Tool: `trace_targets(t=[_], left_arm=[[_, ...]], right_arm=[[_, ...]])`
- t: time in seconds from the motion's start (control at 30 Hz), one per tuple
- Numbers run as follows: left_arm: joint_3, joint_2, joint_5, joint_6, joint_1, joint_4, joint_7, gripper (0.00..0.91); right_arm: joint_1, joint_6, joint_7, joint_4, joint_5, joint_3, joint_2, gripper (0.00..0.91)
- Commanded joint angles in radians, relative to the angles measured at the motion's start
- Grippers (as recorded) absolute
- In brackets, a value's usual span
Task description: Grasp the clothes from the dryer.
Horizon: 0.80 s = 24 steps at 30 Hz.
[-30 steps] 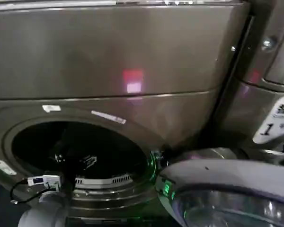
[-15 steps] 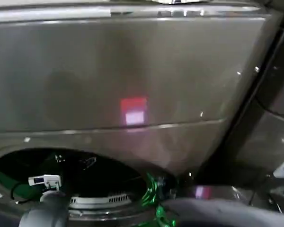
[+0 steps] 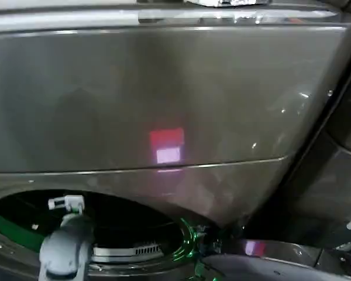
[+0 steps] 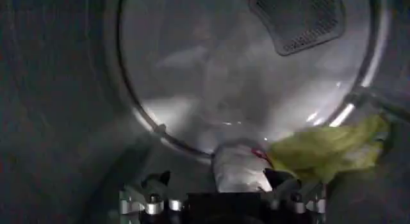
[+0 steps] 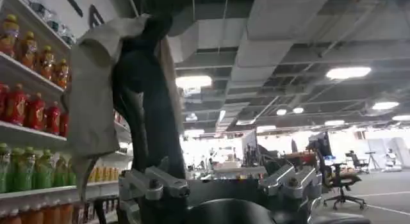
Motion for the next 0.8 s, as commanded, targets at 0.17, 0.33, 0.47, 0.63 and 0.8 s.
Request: trace_targets(t=[0.17, 0.33, 0.47, 0.63, 0.8], left_arm=[[-0.002, -0.004, 0.073, -0.178, -0.269, 0.433, 0.004, 0.907], [0.003, -0.002, 0.204, -0.185, -0.316, 0.525, 0.037, 0.907], [-0.002, 0.010, 0.478, -0.088, -0.334, 0.523, 0.267, 0.907], [0.022, 0.030, 0.879, -0.166, -0.357, 0.515, 0.582, 0.907], [0.035, 0.045, 1.154, -0.350, -0.375, 0.521, 0.820, 0.907]], right_arm=[[0.008, 0.000, 0.000, 0.002, -0.003, -0.004, 0.000, 0.907], [0.010, 0.000, -0.001, -0.007, -0.005, -0.004, -0.009, 0.907], [0.011, 0.000, -0.002, -0.010, -0.006, -0.006, -0.014, 0.907], [-0.001, 0.008, -0.007, -0.031, -0.025, -0.002, -0.032, 0.907], [0.009, 0.006, -0.010, -0.028, -0.027, -0.010, -0.039, 0.907]])
